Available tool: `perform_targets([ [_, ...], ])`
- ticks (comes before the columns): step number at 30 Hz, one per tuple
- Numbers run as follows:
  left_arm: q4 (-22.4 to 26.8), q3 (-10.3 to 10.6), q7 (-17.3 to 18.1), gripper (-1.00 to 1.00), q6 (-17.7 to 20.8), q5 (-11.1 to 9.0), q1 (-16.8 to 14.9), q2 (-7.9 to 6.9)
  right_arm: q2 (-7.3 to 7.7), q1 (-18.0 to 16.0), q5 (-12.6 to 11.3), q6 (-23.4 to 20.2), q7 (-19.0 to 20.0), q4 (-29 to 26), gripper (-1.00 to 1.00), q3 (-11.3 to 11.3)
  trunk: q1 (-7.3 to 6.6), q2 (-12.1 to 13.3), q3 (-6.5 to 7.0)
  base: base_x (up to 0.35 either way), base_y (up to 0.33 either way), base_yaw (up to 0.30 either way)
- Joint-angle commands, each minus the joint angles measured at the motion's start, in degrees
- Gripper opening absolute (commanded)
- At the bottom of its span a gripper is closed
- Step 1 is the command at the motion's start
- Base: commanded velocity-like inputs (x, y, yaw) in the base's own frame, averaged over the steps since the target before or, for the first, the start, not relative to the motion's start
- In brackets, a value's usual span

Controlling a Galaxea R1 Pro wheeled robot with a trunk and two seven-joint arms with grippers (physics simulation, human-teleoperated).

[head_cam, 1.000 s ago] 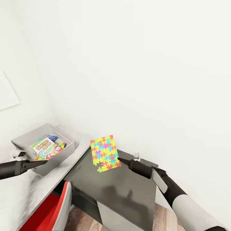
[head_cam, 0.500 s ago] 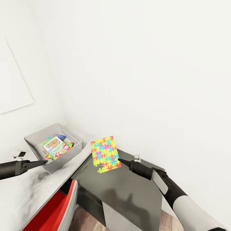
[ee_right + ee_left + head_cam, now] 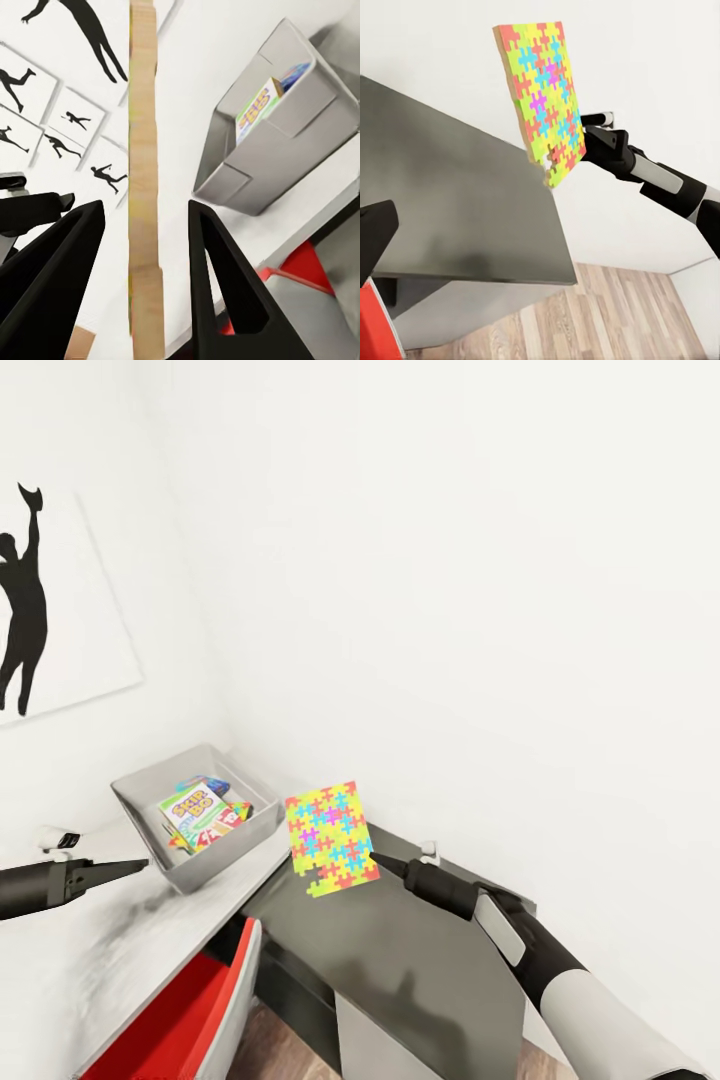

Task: Put all the toys in the child's room - the three board games (two on the bed and one on the table), the two jigsaw puzzles on the table, and the tennis ball on the table - inside the toy box on the table in the child's room.

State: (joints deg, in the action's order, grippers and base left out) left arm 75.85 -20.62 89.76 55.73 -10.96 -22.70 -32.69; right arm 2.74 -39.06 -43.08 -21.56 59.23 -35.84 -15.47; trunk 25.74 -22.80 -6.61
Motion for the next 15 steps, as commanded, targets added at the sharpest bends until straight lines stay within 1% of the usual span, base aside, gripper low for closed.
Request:
perform_targets([
  [1, 0.00, 0.00, 0.24, 1.00, 0.61, 0.06, -0.06, -0.01, 0.07, -0.05, -0.60, -0.45, -0.01, -0.02, -1.00, -0.26, 0.04, -0.12, -0.04, 0.000, 0.000, 0.154],
  [15, 0.00, -0.03, 0.24, 1.00, 0.61, 0.06, -0.06, -0.01, 0.08, -0.05, -0.60, -0.41, 0.01, -0.02, -1.00, -0.26, 0.04, -0.12, 1.14, 0.000, 0.000, 0.154],
])
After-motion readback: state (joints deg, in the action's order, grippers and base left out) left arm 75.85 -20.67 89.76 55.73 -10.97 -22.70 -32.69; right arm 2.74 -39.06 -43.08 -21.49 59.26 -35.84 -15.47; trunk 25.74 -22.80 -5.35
